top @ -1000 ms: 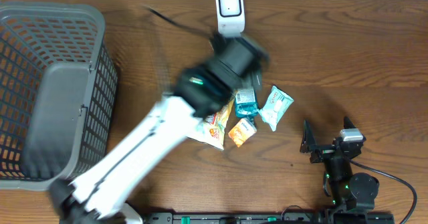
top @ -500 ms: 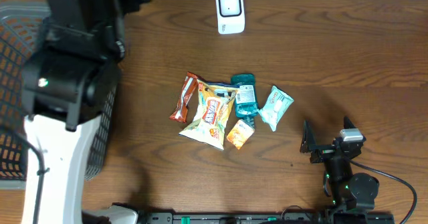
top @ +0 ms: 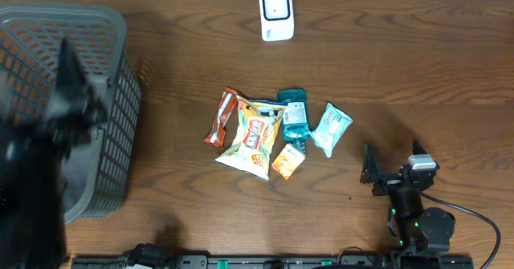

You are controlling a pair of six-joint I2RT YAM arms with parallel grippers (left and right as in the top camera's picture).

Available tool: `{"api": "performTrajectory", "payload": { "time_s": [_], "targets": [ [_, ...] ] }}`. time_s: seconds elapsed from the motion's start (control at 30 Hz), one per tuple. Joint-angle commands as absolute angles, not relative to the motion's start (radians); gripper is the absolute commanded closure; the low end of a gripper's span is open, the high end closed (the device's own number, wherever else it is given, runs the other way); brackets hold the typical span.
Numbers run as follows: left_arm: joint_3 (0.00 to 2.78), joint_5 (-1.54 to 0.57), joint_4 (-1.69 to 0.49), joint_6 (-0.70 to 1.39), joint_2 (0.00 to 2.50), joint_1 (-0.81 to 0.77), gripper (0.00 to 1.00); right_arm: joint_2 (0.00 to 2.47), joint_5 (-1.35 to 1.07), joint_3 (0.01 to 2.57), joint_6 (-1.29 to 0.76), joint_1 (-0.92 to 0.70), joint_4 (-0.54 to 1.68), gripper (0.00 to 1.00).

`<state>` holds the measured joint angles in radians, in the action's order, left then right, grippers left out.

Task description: Scan the item barcode

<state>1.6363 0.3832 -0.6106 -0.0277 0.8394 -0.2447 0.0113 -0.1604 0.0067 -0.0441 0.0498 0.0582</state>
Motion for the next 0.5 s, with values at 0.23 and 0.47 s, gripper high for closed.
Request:
{"api": "performTrajectory", "payload": {
  "time_s": [0.23, 0.47],
  "targets": [
    [1.294, 0.057, -0.515, -0.037, 0.467, -0.015, 0.02, 0.007, -0.159, 0.006, -0.036, 0.044, 0.062, 0.01],
    [1.198, -0.012, -0.509, -0.029, 0.321, 0.083, 0.02, 0.007, -0.159, 0.006, -0.036, 0.044, 0.062, 0.01]
  ]
}}
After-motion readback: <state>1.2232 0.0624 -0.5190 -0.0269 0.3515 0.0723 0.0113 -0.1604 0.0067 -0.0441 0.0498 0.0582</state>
